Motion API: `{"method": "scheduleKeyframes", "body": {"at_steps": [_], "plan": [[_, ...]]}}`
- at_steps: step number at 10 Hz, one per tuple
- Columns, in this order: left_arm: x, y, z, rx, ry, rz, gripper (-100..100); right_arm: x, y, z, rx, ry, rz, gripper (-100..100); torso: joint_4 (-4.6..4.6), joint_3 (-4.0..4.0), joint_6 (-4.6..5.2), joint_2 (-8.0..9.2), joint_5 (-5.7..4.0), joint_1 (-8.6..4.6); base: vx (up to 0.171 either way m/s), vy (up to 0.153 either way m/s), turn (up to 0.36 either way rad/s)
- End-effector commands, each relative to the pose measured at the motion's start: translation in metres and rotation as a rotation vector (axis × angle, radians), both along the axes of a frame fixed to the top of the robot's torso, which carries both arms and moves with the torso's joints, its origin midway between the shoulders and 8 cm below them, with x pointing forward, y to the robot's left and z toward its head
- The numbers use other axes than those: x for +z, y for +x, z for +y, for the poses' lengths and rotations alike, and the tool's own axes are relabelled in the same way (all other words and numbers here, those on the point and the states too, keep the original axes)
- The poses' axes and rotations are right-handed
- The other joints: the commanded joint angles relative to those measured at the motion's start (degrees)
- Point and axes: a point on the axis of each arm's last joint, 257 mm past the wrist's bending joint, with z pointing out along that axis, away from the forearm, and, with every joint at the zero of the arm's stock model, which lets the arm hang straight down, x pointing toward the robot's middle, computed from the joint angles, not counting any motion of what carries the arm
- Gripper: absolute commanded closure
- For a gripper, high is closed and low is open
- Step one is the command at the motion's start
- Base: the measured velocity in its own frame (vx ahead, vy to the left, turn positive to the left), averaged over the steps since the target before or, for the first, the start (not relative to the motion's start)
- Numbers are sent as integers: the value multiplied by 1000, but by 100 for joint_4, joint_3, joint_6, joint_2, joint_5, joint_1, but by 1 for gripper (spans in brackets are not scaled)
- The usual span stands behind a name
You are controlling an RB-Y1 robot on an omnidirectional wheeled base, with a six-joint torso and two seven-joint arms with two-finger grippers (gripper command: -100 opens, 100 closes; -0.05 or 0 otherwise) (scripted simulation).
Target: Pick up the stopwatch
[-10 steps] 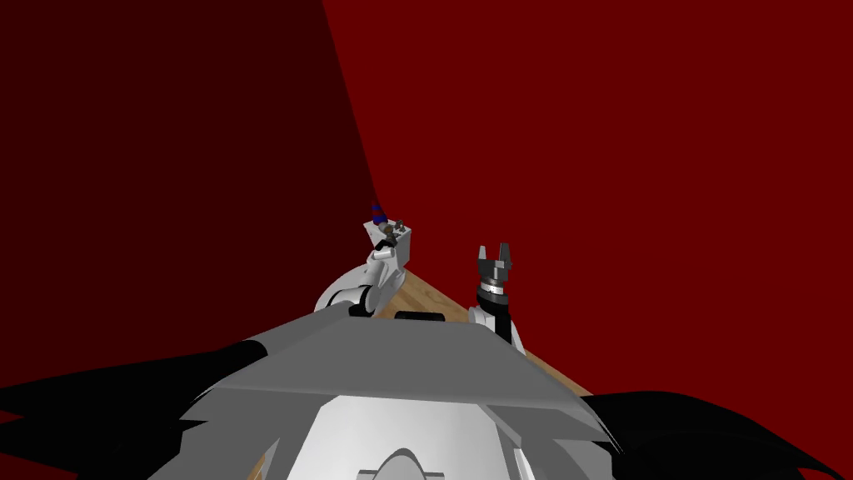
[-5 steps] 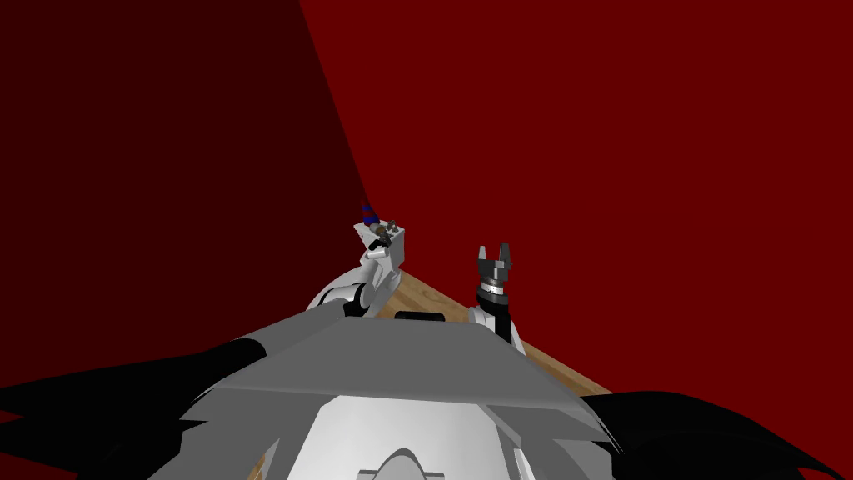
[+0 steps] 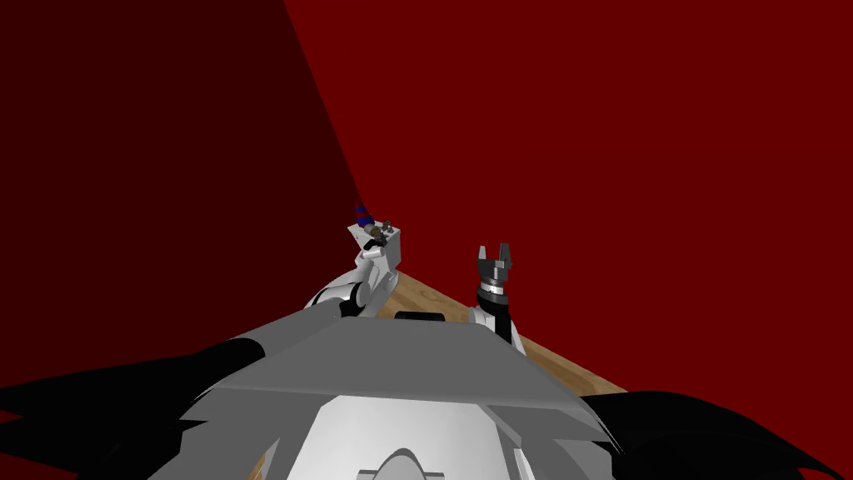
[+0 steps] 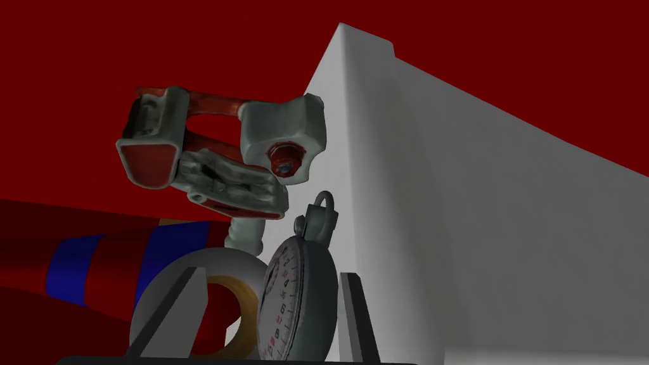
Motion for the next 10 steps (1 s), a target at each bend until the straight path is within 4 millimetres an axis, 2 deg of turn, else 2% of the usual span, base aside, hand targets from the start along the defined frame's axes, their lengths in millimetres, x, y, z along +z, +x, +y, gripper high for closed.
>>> {"method": "scheduleKeyframes", "body": {"at_steps": [1,4,5,6,7,10], "plan": [[0,0,0,0,0,0,100,0,0,0,0,0,0,0,0,0,0,0,0,0,0,0,0],[1,0,0,0,2,-2,100,0,0,0,0,0,0,0,-3,-1,1,1,3,2,0,0,0],[1,0,0,0,2,-2,0,0,0,0,0,0,0,0,-3,-1,1,0,3,2,0,0,0],[-1,3,-16,-21,1,0,100,0,0,0,0,0,0,0,-3,-1,1,0,3,2,6,19,221],[-2,4,-39,-47,2,0,100,0,0,0,0,0,0,0,-3,-1,-10,1,4,11,16,34,306],[-1,6,-71,-84,1,0,100,0,0,0,0,0,0,0,-1,-1,2,0,5,11,7,32,116]]}}
